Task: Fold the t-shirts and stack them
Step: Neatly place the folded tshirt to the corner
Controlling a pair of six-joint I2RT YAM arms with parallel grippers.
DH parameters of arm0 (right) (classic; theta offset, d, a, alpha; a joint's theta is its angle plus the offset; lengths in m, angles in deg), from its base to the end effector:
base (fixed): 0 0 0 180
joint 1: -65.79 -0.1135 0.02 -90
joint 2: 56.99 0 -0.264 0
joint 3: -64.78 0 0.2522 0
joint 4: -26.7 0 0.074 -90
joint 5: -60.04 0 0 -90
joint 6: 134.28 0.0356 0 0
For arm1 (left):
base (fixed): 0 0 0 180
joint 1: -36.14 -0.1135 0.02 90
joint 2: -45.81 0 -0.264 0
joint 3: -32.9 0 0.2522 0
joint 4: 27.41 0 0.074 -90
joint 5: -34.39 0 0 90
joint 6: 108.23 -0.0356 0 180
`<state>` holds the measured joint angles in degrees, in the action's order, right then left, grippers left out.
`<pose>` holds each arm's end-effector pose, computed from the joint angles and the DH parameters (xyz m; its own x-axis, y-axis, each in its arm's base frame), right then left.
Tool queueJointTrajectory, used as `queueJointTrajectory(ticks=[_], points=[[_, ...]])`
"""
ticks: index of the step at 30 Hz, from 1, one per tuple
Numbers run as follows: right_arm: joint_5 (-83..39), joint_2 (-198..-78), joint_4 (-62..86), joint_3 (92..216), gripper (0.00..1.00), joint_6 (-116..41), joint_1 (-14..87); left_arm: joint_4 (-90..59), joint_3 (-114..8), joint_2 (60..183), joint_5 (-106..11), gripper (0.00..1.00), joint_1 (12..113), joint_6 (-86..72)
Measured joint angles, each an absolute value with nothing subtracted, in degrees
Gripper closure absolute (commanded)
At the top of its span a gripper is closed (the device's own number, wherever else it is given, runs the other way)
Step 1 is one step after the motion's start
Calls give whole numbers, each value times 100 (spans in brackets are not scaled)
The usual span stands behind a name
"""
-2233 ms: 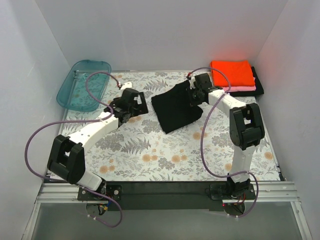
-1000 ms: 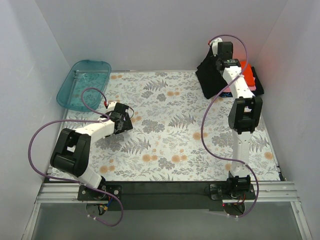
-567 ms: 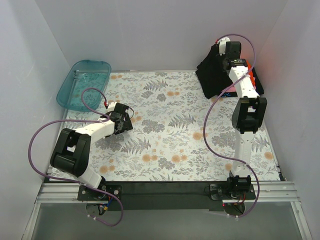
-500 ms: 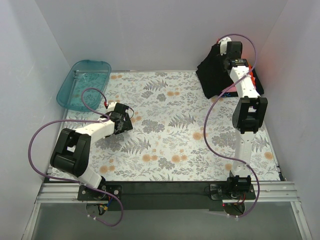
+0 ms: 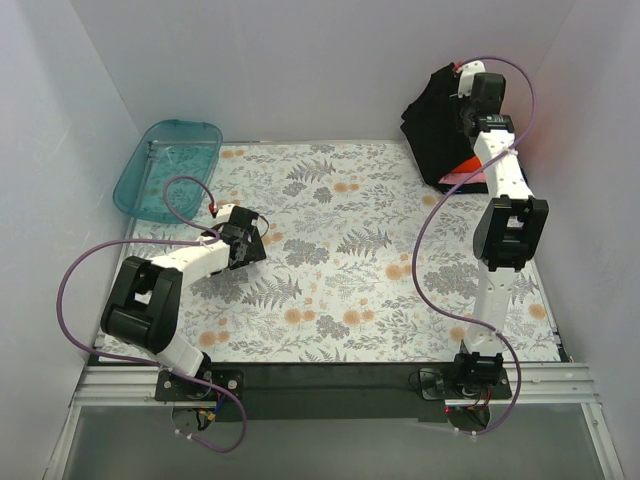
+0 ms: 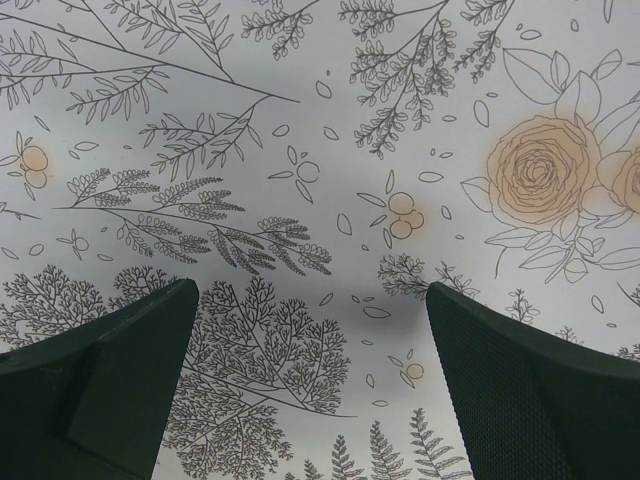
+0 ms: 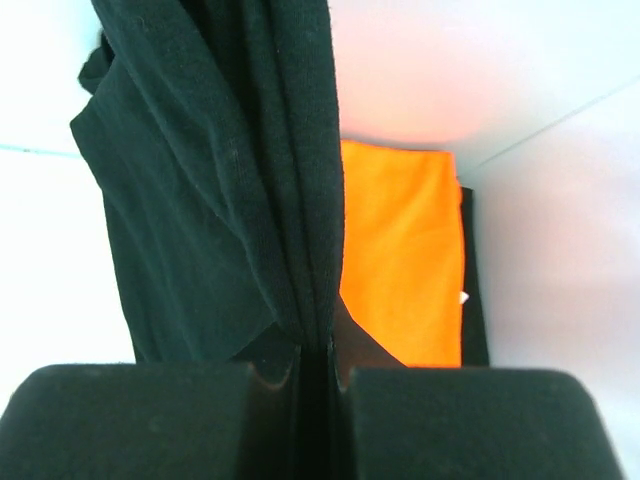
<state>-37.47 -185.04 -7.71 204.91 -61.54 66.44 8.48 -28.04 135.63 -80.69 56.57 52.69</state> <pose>0.5303 -0.0107 0.3326 -0.4020 -0.2896 -0.8686 0.0135 0.9467 -0.3219 0.2726 -0.0854 0.1596 -0.4159 -0.7585 -0.5017 -0.7531 0.5965 -0.2775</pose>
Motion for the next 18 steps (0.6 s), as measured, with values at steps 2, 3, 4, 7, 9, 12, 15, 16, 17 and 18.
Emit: queueJointTrajectory(ticks=[2, 3, 4, 7, 9, 12, 15, 16, 17, 18], points=[[-3727, -18445, -655, 20436, 99, -6077, 6727, 844, -2804, 13563, -8071, 2, 5696, 5264], [-3727, -18432, -613, 20423, 99, -6053, 6768, 841, -2804, 13563, -8074, 2, 5716, 5262], [-3727, -18430, -570, 20408, 99, -6038, 6810, 839, -2804, 13563, -8074, 2, 5733, 5258], [-3729, -18421, -399, 20290, 99, -6007, 6919, 835, -2804, 13563, -8074, 2, 5766, 5251], [-3747, -18427, -356, 20233, 99, -6020, 6967, 833, -2804, 13569, -8074, 2, 5770, 5249], [-3814, -18493, -233, 20227, 99, -6114, 7020, 820, -2804, 13617, -8074, 2, 5775, 5249], [-3911, -18615, -56, 20227, 99, -6239, 7035, 795, -2804, 13637, -8074, 2, 5777, 5249], [-3943, -18677, 27, 20227, 99, -6287, 7040, 793, -2804, 13639, -8074, 2, 5775, 5247], [-3987, -18753, 114, 20227, 99, -6350, 7042, 785, -2804, 13644, -8076, 2, 5775, 5249], [-4031, -18832, 206, 20227, 99, -6422, 7044, 774, -2804, 13646, -8074, 2, 5775, 5249]])
